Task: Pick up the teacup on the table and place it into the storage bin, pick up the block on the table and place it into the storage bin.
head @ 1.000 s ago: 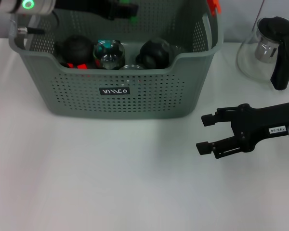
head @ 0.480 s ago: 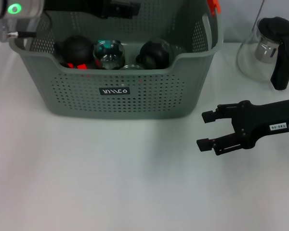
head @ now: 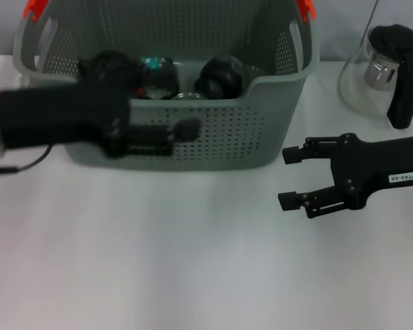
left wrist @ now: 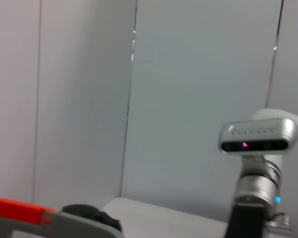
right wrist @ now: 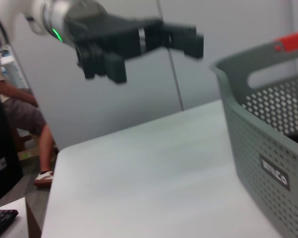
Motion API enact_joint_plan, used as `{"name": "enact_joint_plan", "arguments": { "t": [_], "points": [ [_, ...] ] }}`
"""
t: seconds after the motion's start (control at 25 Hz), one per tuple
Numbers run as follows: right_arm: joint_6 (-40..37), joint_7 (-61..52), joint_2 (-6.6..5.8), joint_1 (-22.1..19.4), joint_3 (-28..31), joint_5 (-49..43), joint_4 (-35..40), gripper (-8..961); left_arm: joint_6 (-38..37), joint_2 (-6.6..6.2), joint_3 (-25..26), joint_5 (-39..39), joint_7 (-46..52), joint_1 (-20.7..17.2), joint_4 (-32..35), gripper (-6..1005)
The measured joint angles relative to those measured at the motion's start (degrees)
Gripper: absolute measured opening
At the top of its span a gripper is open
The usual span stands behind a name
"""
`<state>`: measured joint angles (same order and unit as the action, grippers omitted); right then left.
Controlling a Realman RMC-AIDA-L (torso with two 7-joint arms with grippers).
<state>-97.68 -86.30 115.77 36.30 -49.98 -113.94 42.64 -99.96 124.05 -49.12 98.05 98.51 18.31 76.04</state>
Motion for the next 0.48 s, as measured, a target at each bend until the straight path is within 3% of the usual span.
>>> {"name": "enact_joint_plan", "arguments": {
  "t": [0.16, 0.36, 0.48],
  "points": [
    [-1.57, 3.19, 0.17, -0.22, 1.92, 0.17, -0.20, 942, -7.19, -0.49, 6.68, 0.55, -5.54, -0.28, -9.13, 922],
    [-1.76, 4.22, -0.10, -1.08, 2.34, -0.16, -0.27, 942, -7.37, 0.06, 6.48, 2.47, -12.82, -1.06, -15.40, 920],
    [-1.62, 5.86, -0.38, -2.11, 2.17, -0.39, -0.35, 942, -5.94, -0.13, 5.61, 5.65, -15.63, 1.12, -21.15, 921]
  ]
}}
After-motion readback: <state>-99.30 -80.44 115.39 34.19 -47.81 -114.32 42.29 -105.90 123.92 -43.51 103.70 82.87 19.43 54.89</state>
